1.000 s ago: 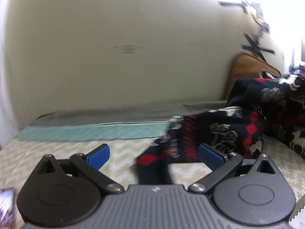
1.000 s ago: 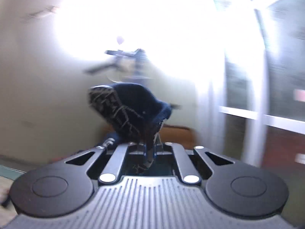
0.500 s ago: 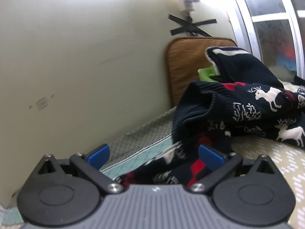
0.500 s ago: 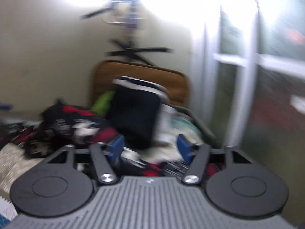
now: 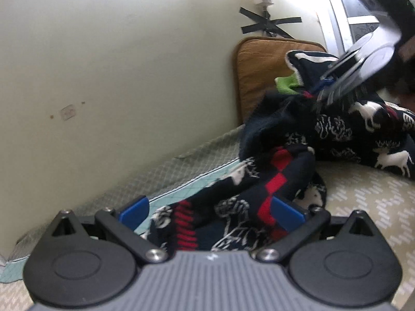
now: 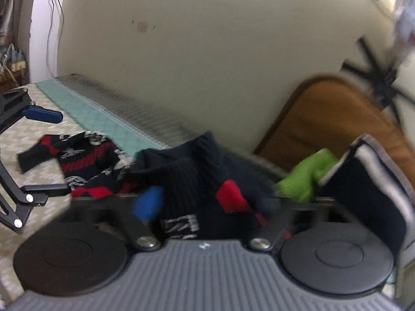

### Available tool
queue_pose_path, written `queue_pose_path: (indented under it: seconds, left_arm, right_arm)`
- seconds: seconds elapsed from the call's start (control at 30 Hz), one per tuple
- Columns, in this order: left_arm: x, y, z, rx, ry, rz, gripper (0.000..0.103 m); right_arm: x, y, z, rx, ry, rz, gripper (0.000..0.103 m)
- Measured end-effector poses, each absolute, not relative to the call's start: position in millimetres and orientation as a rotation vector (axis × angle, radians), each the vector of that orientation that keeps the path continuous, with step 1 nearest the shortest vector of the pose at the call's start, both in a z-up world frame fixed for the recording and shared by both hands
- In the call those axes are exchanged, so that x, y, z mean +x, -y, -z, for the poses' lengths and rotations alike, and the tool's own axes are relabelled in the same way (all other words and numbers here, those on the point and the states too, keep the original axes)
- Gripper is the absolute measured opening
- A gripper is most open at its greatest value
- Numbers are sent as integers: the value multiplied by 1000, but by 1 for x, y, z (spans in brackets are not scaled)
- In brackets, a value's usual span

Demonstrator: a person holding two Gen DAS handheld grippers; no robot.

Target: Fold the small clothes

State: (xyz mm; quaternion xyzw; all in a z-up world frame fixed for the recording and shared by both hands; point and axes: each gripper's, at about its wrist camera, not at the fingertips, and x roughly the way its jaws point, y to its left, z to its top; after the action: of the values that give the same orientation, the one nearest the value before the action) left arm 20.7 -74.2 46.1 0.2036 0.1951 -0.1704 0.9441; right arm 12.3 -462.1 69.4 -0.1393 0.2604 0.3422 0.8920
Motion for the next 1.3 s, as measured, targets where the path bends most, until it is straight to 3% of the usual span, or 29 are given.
queue_pose_path:
  seconds: [0.33, 0.57, 0.8, 0.83, 0.9, 0.93, 0.97, 1.0, 1.27, 1.3]
  left_arm:
    - [-22, 101, -96, 360, -231, 481, 103]
    - [-75, 151, -109, 383, -146, 705, 103]
    - [-109, 175, -85, 430, -173, 811, 103]
    - [-107, 179, -81, 444, -178, 805, 100]
    - [-103, 185, -72, 499, -172, 757, 58]
    - [-97, 184, -70, 511, -182, 721, 49]
    - [-90, 178, -72, 491, -198, 701, 29]
    - [-84, 167, -78, 449, -214, 685, 16]
    - [-119, 53, -181, 208, 56, 437, 15]
    - [-131, 40, -195, 196, 96, 419, 15]
  right_arm:
    - [-153, 590, -209, -112, -183, -514, 14]
    - [-269, 593, -239, -165, -90, -388, 14]
    - [-269, 615, -245, -169, -56, -349, 14]
    - [-270, 618, -246, -172, -48, -350, 14]
    - [-284, 605, -243, -173, -36, -304, 14]
    - [-289, 613, -247, -170, -28, -297, 14]
    - [-286, 612, -250, -167, -26, -276, 14]
    - [-288, 613, -253, -163, -28, -267, 14]
    - [-312, 597, -285, -132, 82, -291, 14]
    - [-314, 557, -291, -129, 110, -256, 14]
